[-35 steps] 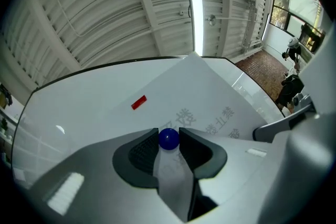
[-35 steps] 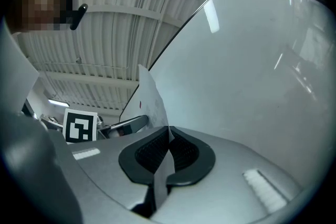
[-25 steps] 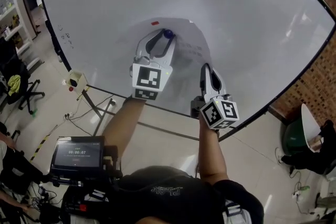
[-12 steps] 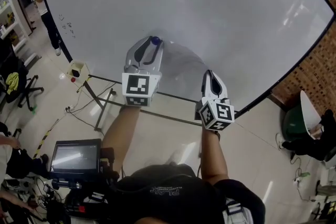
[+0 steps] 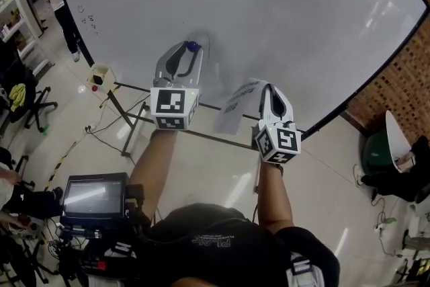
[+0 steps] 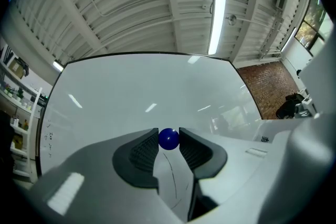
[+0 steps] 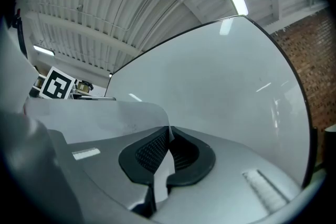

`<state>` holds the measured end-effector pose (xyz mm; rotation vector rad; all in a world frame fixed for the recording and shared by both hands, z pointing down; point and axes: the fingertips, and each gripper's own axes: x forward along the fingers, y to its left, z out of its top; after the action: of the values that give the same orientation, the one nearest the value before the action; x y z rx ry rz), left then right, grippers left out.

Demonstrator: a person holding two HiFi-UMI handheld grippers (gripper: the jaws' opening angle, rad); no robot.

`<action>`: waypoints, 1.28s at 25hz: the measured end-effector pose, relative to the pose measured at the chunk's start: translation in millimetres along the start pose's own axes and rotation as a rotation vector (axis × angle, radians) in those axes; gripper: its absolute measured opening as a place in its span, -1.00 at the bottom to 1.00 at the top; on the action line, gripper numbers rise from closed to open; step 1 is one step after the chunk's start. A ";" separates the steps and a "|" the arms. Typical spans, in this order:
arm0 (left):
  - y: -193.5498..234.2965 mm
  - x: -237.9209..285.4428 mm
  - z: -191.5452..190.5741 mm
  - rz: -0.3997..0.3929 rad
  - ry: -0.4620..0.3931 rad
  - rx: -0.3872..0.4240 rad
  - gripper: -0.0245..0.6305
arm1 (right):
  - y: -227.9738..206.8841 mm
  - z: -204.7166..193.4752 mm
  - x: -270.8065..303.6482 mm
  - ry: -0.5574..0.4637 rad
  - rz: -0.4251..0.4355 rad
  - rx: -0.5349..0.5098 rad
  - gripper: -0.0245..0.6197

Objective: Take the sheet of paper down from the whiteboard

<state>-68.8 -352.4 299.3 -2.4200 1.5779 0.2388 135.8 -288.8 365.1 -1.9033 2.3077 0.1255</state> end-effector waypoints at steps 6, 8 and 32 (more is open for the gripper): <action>-45.3 -10.2 -10.3 0.011 0.053 0.003 -0.55 | -5.5 16.8 -15.2 0.009 0.060 -0.033 -0.88; -50.3 -11.0 -18.2 0.011 0.076 0.001 -0.55 | -2.7 13.8 -12.4 0.032 0.079 -0.049 -0.88; -51.5 -34.1 -35.1 0.073 0.132 0.005 -0.55 | 21.1 13.1 -11.8 0.053 0.114 -0.057 -0.89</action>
<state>-35.2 -312.7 347.8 -2.4214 1.7225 0.0893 118.1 -271.3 353.5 -1.8214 2.4735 0.1578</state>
